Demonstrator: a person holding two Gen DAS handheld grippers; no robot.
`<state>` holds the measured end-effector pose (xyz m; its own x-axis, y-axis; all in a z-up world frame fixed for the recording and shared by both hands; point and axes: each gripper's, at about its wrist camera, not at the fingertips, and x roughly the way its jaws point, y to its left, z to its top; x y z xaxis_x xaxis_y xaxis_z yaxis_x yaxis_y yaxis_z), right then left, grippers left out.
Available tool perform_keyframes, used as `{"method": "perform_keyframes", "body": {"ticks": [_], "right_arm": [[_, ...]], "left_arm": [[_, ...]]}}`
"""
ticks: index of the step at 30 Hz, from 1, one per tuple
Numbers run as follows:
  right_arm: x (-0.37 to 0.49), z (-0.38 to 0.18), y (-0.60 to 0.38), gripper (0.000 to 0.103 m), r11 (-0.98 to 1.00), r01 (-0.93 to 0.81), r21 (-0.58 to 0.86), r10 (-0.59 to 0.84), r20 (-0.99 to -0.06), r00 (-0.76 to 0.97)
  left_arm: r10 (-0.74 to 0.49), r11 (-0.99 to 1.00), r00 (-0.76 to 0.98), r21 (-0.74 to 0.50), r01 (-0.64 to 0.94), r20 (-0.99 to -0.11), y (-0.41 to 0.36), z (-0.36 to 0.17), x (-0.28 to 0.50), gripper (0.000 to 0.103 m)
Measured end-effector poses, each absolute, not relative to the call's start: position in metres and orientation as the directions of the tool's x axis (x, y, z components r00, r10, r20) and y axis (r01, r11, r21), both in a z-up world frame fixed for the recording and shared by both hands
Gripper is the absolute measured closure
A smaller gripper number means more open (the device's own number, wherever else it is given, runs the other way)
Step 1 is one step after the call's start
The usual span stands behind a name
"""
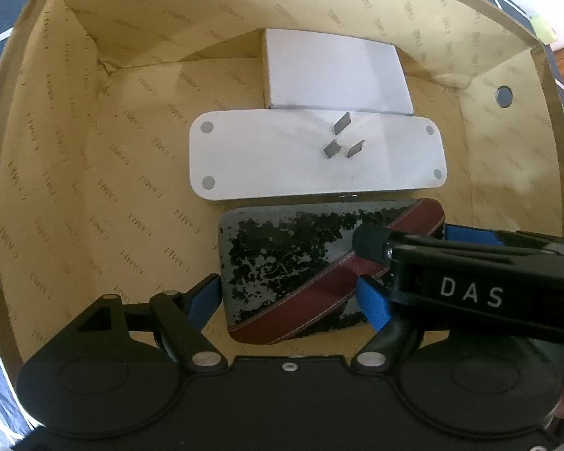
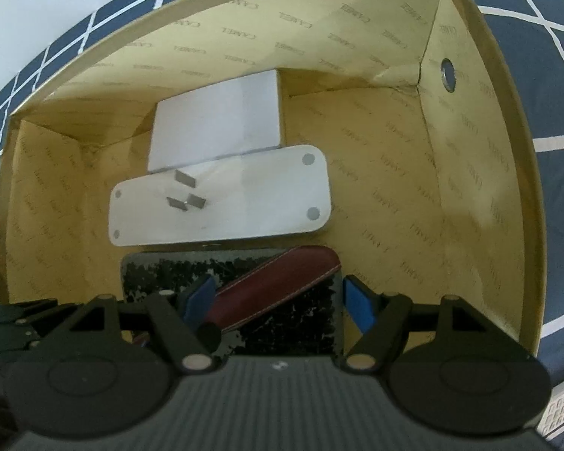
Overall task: Organize objects
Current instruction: 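Lower the case into the box beside the plug plate and open the right gripper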
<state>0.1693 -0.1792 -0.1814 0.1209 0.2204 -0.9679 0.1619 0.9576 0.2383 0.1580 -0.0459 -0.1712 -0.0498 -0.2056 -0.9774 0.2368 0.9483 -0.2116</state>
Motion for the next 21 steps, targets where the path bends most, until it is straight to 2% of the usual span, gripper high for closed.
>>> {"method": "perform_keyframes", "body": {"ticks": [11,21], "right_arm": [[0.174,-0.185,-0.176,0.029,0.958,0.176,0.226,0.211,-0.972,0.102],[0.172,-0.175,-0.174,0.029,0.964,0.150,0.218,0.198,-0.971,0.137]], "left_arm": [[-0.203,0.945,-0.067,-0.213,0.247,-0.977,-0.048,-0.178,0.164,0.026],[-0.197,0.946,-0.003,-0.190,0.264,-0.980,-0.048,-0.161,0.159,0.025]]}}
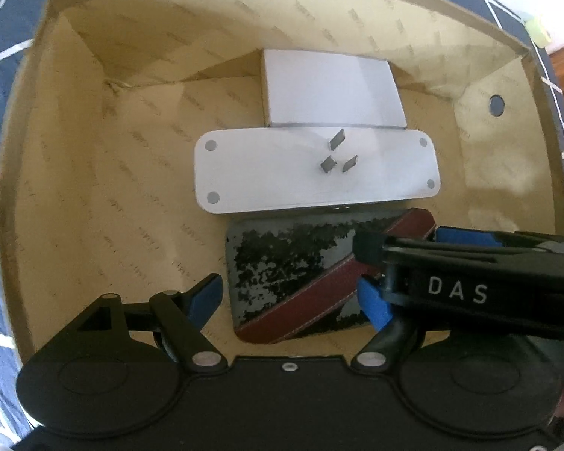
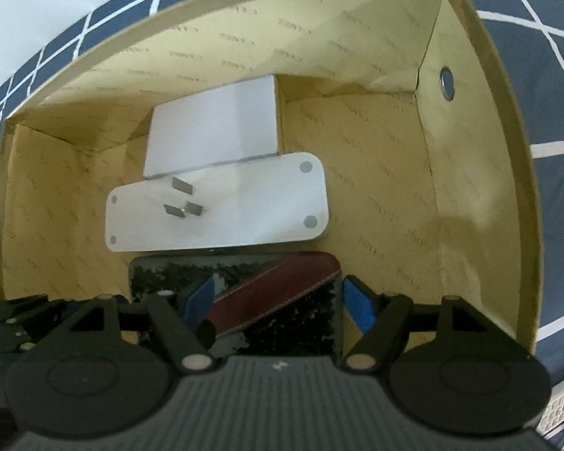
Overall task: Organize objects
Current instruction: 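Lower the case into the box beside the plug plate and open the right gripper, then raise the right gripper out of the box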
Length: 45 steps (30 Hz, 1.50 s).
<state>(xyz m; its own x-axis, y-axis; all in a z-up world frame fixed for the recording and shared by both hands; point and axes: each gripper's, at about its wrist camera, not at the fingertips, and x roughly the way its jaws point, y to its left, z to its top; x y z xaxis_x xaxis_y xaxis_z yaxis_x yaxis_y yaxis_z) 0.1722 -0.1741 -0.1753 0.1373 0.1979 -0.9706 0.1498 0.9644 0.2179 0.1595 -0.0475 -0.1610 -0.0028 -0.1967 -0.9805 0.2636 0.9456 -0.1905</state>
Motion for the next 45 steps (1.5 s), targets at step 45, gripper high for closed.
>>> {"method": "perform_keyframes", "body": {"ticks": [45], "right_arm": [[0.023,-0.047,-0.250,0.000,0.965,0.130,0.227,0.167,-0.918,0.360]], "left_arm": [[-0.166,0.957,0.229,-0.101,0.272,-0.959,-0.077,-0.058,0.014,0.000]]}}
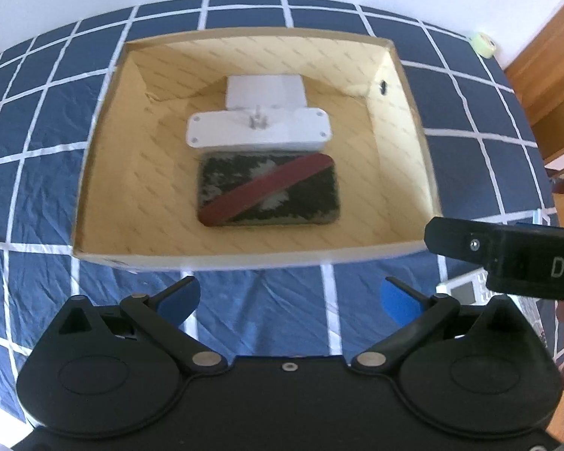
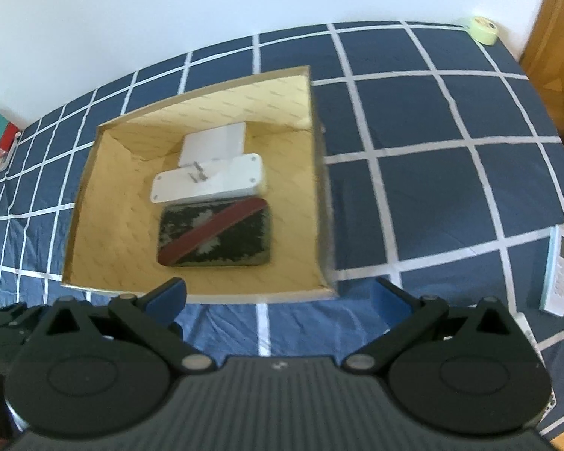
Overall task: Organize objects
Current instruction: 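Raise the right gripper out of the box, then move the right gripper toward the white remote control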
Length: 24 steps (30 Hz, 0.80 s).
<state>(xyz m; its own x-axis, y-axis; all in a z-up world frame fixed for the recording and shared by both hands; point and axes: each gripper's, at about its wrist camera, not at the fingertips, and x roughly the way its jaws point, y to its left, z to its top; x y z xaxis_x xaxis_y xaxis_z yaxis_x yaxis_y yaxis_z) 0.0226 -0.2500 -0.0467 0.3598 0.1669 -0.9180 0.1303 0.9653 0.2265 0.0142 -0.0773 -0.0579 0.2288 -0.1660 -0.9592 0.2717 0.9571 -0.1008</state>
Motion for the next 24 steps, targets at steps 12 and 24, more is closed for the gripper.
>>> {"method": "perform_keyframes", "body": {"ticks": [12,24], "right_arm": [[-0.004,-0.070,-0.332,0.000,0.961,0.140,0.238,0.185,-0.930,0.317],[-0.013,-0.106,-0.405,0.000,0.963,0.105,0.249,0.216,-0.943,0.253]], "left_arm": [[-0.135,0.965,0.195,-0.085,0.247,-0.971,-0.151,-0.078,-0.021,0.000],[-0.122,0.980,0.151,-0.096,0.174,-0.981,-0.218,-0.114,-0.048,0.000]]}}
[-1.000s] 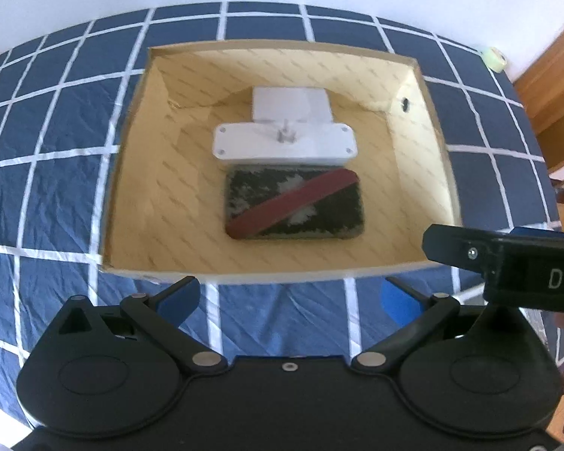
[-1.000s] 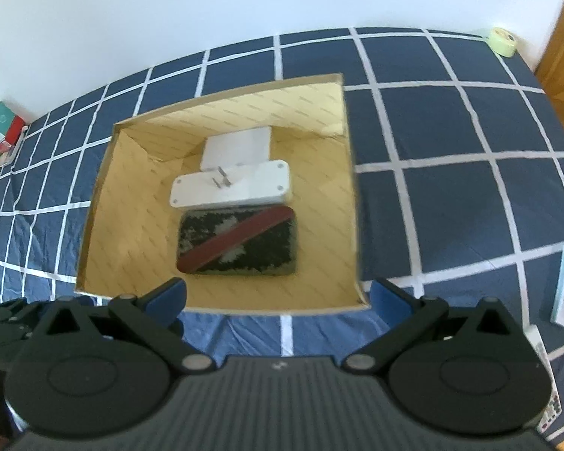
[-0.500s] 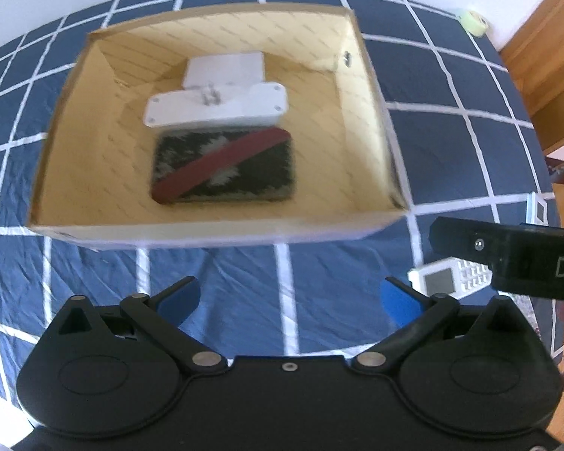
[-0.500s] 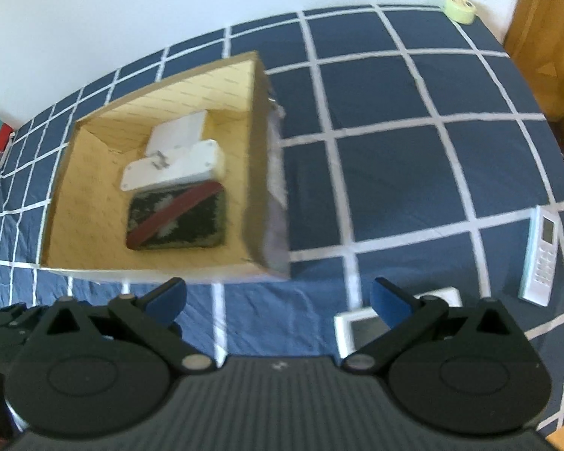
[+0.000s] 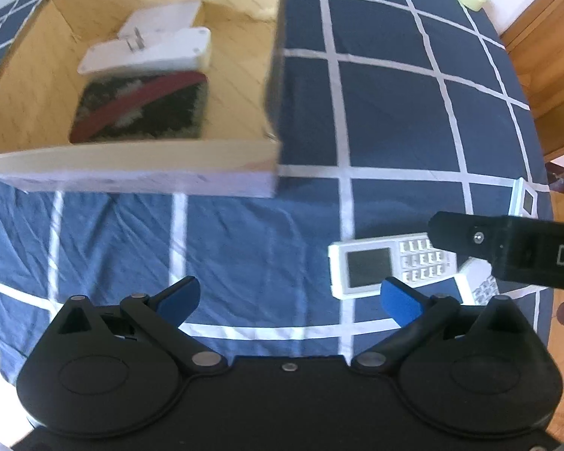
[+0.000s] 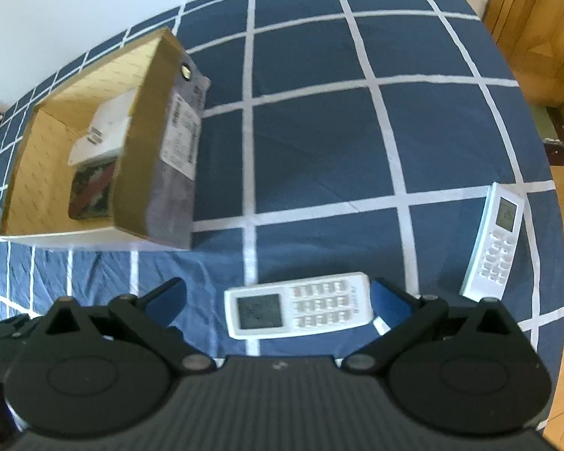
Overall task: Organize objects
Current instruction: 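Move the right gripper toward the white remote control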
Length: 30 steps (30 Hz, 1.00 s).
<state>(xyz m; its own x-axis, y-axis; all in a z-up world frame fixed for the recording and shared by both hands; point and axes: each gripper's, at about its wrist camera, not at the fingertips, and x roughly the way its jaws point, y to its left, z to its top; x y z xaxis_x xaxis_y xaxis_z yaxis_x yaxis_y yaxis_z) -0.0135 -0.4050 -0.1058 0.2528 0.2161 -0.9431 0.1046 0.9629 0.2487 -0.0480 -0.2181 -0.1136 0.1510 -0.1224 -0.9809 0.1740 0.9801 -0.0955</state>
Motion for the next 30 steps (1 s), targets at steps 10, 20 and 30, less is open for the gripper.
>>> {"method": "perform_keyframes", "body": {"ticks": [10,20,30], "right_arm": [[-0.010,-0.143,-0.426,0.000,0.966,0.065,0.249,0.232,-0.952,0.200],[-0.001,-0.168,-0.427,0.000,0.966,0.035,0.258,0.250,-0.957,0.147],[0.006,-0.178,-0.418,0.004,0.967,0.011,0.255,0.252,-0.962,0.105]], "left_arm": [[-0.097,0.986,0.126,-0.079,0.145,-0.987,-0.251,-0.147,-0.053,0.000],[-0.096,0.989,0.084,-0.085,0.123,-0.992,-0.262,-0.171,-0.053,0.000],[-0.121,0.987,0.065,-0.114,0.112,-0.990,-0.263,-0.179,-0.048,0.000]]}}
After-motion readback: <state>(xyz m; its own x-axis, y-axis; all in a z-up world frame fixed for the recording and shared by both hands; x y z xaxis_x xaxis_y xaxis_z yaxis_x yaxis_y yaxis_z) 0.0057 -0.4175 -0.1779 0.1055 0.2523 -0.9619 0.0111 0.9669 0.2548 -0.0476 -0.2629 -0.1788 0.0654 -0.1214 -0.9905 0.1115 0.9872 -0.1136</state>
